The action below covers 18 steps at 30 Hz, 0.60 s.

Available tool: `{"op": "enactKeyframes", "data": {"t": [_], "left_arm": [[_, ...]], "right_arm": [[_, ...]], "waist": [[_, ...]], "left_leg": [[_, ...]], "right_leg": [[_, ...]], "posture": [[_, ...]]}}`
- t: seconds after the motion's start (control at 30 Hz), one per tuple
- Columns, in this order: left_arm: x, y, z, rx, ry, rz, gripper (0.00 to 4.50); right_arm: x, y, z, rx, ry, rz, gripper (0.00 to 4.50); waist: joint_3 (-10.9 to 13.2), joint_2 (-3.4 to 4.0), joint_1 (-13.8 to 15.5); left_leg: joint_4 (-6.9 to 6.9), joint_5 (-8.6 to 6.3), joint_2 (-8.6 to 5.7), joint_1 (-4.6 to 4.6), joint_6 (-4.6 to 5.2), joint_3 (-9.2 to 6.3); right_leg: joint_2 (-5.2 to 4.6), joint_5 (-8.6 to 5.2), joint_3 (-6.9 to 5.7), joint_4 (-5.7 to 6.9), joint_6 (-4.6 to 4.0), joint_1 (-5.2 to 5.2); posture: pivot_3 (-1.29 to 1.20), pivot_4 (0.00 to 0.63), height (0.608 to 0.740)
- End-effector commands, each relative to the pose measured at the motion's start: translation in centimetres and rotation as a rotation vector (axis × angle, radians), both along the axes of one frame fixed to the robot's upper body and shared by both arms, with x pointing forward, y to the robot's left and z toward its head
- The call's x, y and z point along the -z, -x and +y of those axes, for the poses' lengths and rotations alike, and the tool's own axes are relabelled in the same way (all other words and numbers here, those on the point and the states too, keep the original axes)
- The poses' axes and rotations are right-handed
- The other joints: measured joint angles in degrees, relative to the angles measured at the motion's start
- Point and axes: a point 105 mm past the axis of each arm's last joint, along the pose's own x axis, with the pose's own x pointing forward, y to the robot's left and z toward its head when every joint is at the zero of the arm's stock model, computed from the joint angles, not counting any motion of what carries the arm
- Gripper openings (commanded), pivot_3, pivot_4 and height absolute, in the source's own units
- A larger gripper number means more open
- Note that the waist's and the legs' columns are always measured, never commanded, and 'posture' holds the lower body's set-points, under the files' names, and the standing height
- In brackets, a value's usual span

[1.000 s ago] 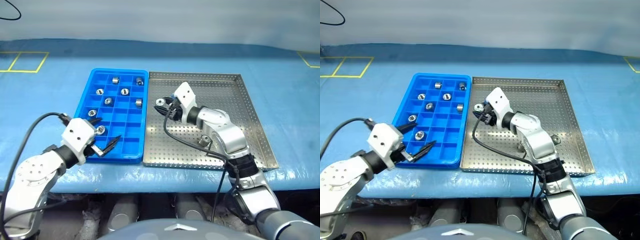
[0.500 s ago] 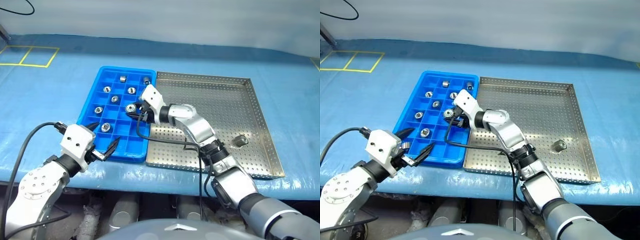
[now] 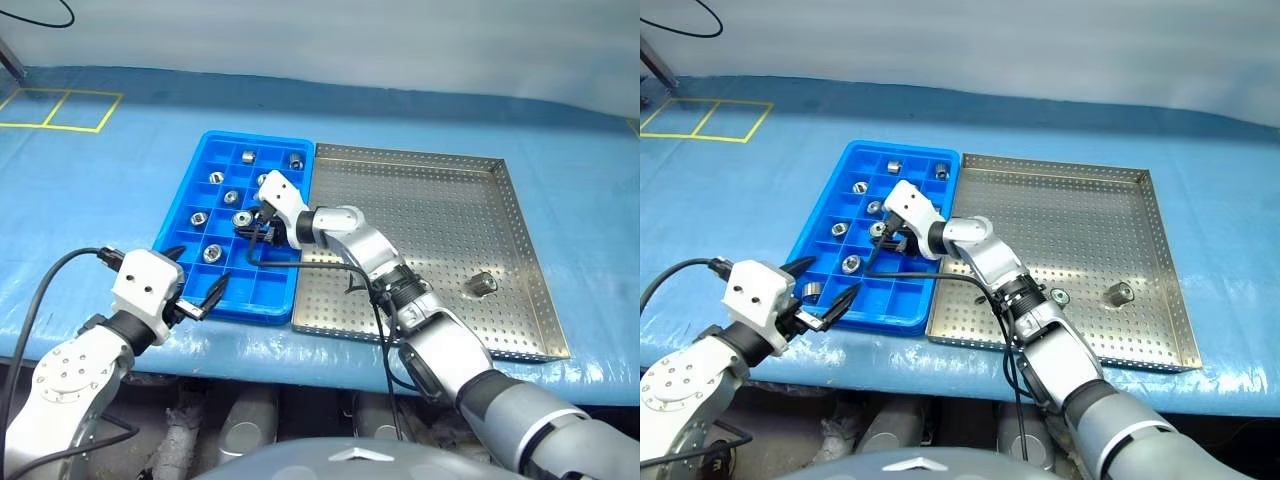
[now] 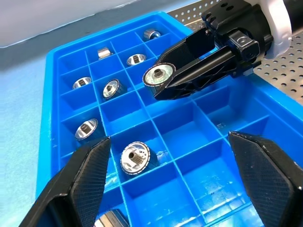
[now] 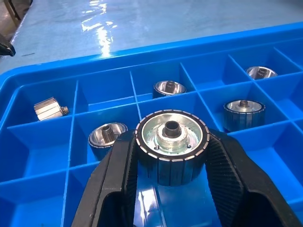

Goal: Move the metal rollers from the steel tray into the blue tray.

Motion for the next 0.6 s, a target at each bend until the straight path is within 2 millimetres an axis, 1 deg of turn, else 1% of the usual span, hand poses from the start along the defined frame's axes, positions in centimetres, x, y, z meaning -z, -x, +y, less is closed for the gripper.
{"op": "enactKeyframes", "data": {"t": [0.03,0.33,0.37,0.4,0.43,0.6], "left_arm": [[-1.2,0.2,-0.3,0.005,-0.017,-0.051,4.34],[-1.2,0.3,-0.3,-0.001,-0.019,-0.055,4.34],[-1.2,0.2,-0.3,0.002,-0.018,-0.056,4.34],[-1.2,0.2,-0.4,0.004,-0.017,-0.056,4.34],[-1.2,0.1,-0.4,0.007,-0.017,-0.057,4.34],[-1.2,-0.2,-0.8,0.03,-0.009,-0.059,4.34]], "right_arm": [[-1.4,-0.7,0.4,0.006,-0.029,-0.057,1.69],[-1.0,-1.6,-0.1,0.056,-0.008,-0.065,1.69],[-1.1,-1.6,-0.2,0.059,-0.011,-0.074,2.42],[-1.3,-1.6,-0.2,0.063,-0.019,-0.083,2.61],[-1.5,-1.6,-0.2,0.066,-0.032,-0.089,2.92],[-2.9,-1.6,-0.9,0.086,-0.084,-0.114,2.92]], "waist": [[0.0,0.0,0.07],[-0.01,-0.02,0.15],[-0.01,-0.01,0.15],[-0.01,-0.02,0.15],[-0.01,-0.02,0.14],[-0.01,-0.01,0.06]], "left_leg": [[-0.01,0.02,-0.01,0.0,-0.03,-0.03],[-0.49,0.22,-0.03,0.09,-0.37,-0.22],[-0.58,0.22,-0.03,0.13,-0.37,-0.23],[-0.65,0.23,-0.03,0.15,-0.39,-0.24],[-0.71,0.27,-0.03,0.16,-0.46,-0.28],[-0.81,0.34,0.0,0.15,-0.58,-0.36]], "right_leg": [[0.0,-0.01,-0.02,0.0,-0.02,0.0],[0.0,-0.12,-0.14,-0.02,-0.21,-0.04],[0.0,-0.14,-0.14,-0.02,-0.24,-0.04],[0.01,-0.16,-0.16,-0.01,-0.27,-0.06],[0.03,-0.18,-0.2,-0.01,-0.3,-0.06],[0.04,-0.2,-0.28,-0.02,-0.34,-0.08]], "posture": [[0.21,0.15,0.74],[0.2,0.15,0.74],[0.2,0.15,0.74],[0.2,0.15,0.74],[0.19,0.15,0.74],[0.17,0.15,0.74]]}}
